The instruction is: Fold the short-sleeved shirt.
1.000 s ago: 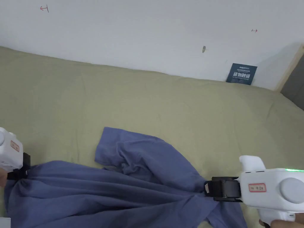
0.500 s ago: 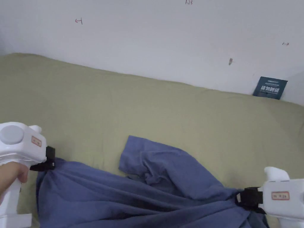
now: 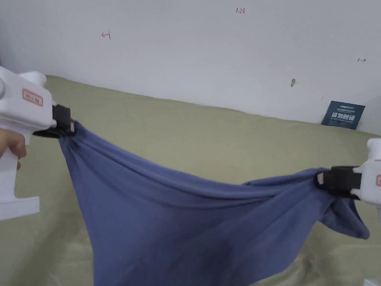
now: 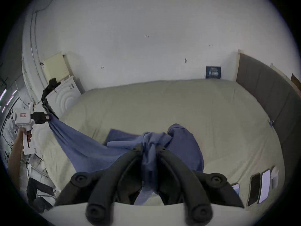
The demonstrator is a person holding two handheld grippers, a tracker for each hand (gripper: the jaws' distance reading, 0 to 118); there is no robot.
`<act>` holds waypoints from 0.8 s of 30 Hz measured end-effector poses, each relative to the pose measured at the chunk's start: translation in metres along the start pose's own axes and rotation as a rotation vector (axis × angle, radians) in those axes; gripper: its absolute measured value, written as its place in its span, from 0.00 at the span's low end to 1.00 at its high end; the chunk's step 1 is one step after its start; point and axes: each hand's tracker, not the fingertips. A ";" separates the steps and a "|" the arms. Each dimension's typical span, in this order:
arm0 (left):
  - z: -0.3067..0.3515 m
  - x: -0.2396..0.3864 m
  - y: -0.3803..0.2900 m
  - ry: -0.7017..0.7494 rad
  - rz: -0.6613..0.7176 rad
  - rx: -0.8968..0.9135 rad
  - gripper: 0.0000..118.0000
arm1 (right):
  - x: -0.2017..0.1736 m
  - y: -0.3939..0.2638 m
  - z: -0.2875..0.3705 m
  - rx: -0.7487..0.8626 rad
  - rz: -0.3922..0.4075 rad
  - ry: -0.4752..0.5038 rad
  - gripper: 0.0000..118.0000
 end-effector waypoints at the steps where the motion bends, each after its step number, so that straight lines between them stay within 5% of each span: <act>1: 0.006 0.002 0.008 -0.001 -0.007 0.018 0.00 | -0.001 0.010 0.004 0.021 0.003 0.000 0.11; 15: 0.035 0.020 0.096 0.005 -0.047 0.189 0.00 | -0.011 0.112 0.013 0.214 0.069 -0.051 0.11; 24: 0.027 0.036 0.101 -0.034 0.003 0.236 0.00 | -0.006 0.150 0.002 0.297 -0.012 -0.066 0.11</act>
